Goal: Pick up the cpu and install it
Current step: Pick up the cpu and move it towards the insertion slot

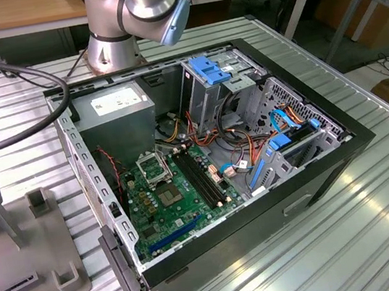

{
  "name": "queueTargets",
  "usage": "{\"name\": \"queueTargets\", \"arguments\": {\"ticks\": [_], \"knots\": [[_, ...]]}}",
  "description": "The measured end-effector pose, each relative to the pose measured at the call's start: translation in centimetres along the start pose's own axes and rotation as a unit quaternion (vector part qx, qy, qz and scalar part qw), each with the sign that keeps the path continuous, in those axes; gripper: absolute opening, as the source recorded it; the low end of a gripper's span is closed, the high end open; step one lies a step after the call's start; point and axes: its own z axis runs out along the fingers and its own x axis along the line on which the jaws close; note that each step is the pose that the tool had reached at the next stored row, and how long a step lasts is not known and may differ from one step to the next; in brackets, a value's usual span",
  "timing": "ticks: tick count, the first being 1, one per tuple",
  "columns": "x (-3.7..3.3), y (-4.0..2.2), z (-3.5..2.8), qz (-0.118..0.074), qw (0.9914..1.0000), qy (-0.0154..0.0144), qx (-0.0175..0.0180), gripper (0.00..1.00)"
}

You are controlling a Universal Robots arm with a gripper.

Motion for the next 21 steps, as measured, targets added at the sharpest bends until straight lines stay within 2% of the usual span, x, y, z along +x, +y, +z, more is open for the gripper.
{"name": "queueTargets", "arguments": {"ticks": [16,21], "knots": [[-0.18,-0.06,0.50,0.002,1.00000,-0.0002,-0.0001,0.46],[-0.23,-0.06,0.52,0.002,1.00000,-0.0001,0.0008,0.46]]}}
